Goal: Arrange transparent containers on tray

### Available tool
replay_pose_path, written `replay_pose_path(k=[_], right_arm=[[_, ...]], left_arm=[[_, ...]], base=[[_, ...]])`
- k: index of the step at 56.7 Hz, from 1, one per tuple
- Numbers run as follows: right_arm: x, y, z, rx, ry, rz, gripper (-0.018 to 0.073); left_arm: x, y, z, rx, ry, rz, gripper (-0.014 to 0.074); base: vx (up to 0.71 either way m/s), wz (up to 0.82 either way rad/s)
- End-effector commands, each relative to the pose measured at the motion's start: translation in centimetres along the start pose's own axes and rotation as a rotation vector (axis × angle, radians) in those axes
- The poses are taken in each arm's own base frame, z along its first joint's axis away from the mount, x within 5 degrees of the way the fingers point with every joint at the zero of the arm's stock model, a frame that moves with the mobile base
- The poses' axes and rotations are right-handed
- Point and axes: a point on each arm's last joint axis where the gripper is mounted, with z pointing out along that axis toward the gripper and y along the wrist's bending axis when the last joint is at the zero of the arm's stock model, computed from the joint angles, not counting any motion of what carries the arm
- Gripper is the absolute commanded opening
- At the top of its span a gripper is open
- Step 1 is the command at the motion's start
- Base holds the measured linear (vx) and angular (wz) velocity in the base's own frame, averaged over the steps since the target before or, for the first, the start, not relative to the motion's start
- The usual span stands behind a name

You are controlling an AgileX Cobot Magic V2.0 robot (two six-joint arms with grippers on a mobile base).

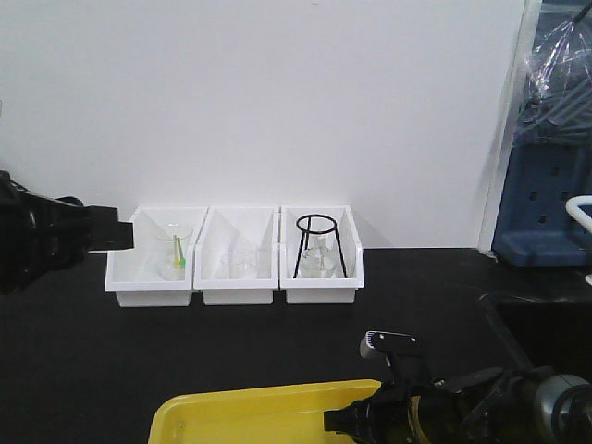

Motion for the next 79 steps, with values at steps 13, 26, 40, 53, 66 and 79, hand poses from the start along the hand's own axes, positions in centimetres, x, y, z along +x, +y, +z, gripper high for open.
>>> replay_pose_path(k=[13, 26, 40, 53, 66, 79], right_arm=[[-1.9, 0.2, -1.5, 0.058, -0.089, -0.078, 0.0543], [-2.4, 0.5, -2.3, 0.06, -0.116, -0.083, 0.0559], [-5.2, 2.8, -8.1, 0.018, -0.278, -0.135, 0.0533], [-6.6, 7.3, -18.4, -0.163, -0.484, -0.286, 0.0203], [-4.9, 10.6, -27.7, -0.318, -0.655, -0.407, -0.0013], [1.4, 9.0, -30.5, -0.256, -0.72, -0.367, -0.0013]], left_arm=[[-1.5, -0.7, -1.6, 0.05, -0.117, -0.004, 0.0417], [-1.5, -0.7, -1.6, 0.044, -0.119, 0.004, 0.0417], [-1.3, 0.0, -1.6, -0.037, -0.098, 0.127, 0.0399], [-0.6, 0.5, -1.5, -0.085, -0.02, 0.333, 0.0139], [0.9, 0.8, -2.2, -0.063, -0.016, 0.397, -0.0008], [7.4, 2.9, -5.3, -0.023, -0.154, 0.411, -0.0008]], base=[[0.0, 0.0], [0.0, 0.0], [0.0, 0.0], [0.0, 0.0], [0.0, 0.0], [0.0, 0.0]])
